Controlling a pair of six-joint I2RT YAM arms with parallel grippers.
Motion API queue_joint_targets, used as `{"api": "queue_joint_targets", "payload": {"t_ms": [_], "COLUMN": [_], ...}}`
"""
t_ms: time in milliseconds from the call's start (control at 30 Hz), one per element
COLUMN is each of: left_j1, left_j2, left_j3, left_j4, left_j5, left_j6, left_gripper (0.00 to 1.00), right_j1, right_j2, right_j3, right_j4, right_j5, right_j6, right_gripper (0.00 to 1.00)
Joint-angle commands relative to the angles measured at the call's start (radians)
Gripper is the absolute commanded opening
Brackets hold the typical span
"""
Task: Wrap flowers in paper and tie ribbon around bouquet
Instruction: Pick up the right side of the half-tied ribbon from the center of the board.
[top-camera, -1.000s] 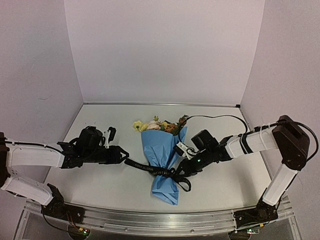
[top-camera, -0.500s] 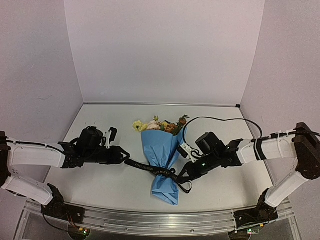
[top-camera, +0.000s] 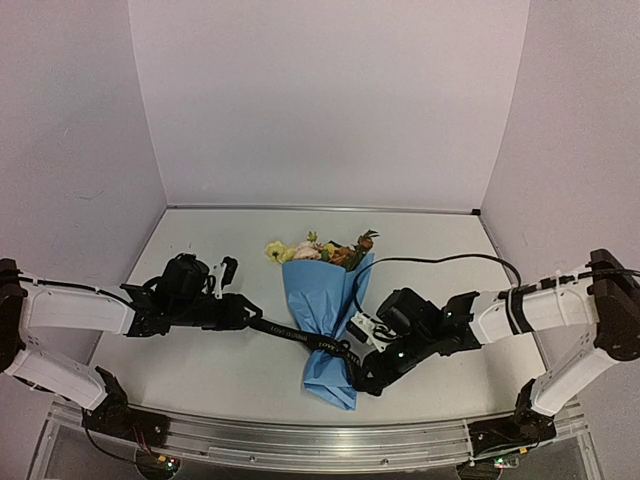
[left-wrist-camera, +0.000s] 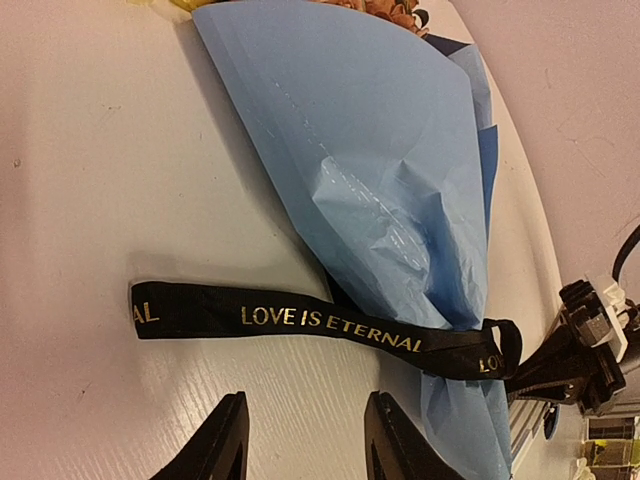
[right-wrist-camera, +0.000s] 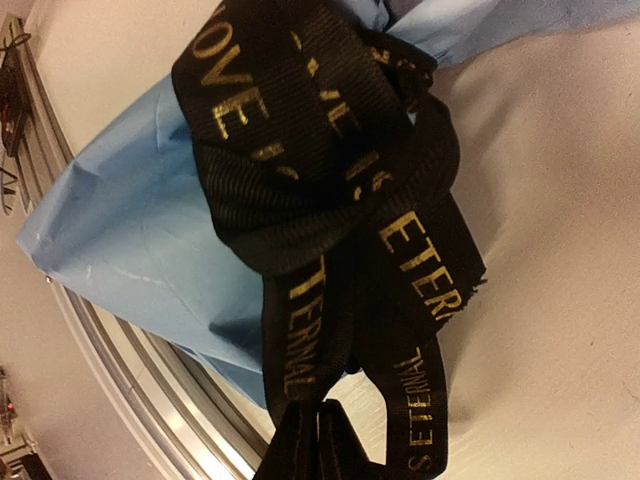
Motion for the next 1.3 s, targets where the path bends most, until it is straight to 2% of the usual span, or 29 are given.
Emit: {"api": "queue_joint_targets", "payload": {"t_ms": [0, 133, 267, 433, 667, 800, 900, 1000, 1100, 1267], "left_j1": [0.003, 0.003, 0.003, 0.003, 0.003, 0.003, 0.003, 0.003, 0.003, -0.007], "left_j2": [0.007, 0.009, 0.014, 0.022, 0.045, 0.052, 0.036, 0.009, -0.012, -0.021], "left_j3": [0.019, 0.025, 0.031, 0.034, 0.050, 0.065, 0.065, 0.065, 0.073, 0.115], "left_j4": [0.040, 0.037, 0.032, 0.028, 0.026, 0.009, 0.004, -0.014, -0.041, -0.075], "left_j5": [0.018, 0.018, 0.018, 0.019, 0.018, 0.022, 0.043, 0.054, 0.050, 0.059], "left_j6": [0.019, 0.022, 0.027, 0.027, 0.022, 0.027, 0.032, 0.031, 0.029, 0.026], "left_gripper": [0.41, 0.41, 0.41, 0.41, 0.41, 0.41, 0.41, 0.41, 0.41, 0.42], "right_j1": [0.001, -0.007, -0.063, -0.172, -0.278, -0.277, -0.275, -0.256, -0.196, -0.095], "right_j2": [-0.072, -0.132, -0.168, -0.185, -0.070, -0.014, -0.030, -0.072, -0.127, -0.146], "right_j3": [-0.022, 0.000, -0.002, -0.007, 0.039, 0.035, -0.003, -0.052, -0.095, -0.082], "right_j4": [-0.035, -0.097, -0.119, -0.071, -0.033, -0.018, 0.003, 0.014, -0.007, -0.140], "right_j5": [0.091, 0.093, 0.048, -0.053, 0.003, -0.014, -0.018, -0.014, 0.066, 0.217], "right_j6": [-0.046, -0.133, -0.170, -0.153, -0.145, -0.193, -0.166, -0.118, -0.125, -0.129], "right_gripper": [0.18, 0.39, 0.48, 0.52, 0.54, 0.49, 0.46, 0.48, 0.51, 0.48]}}
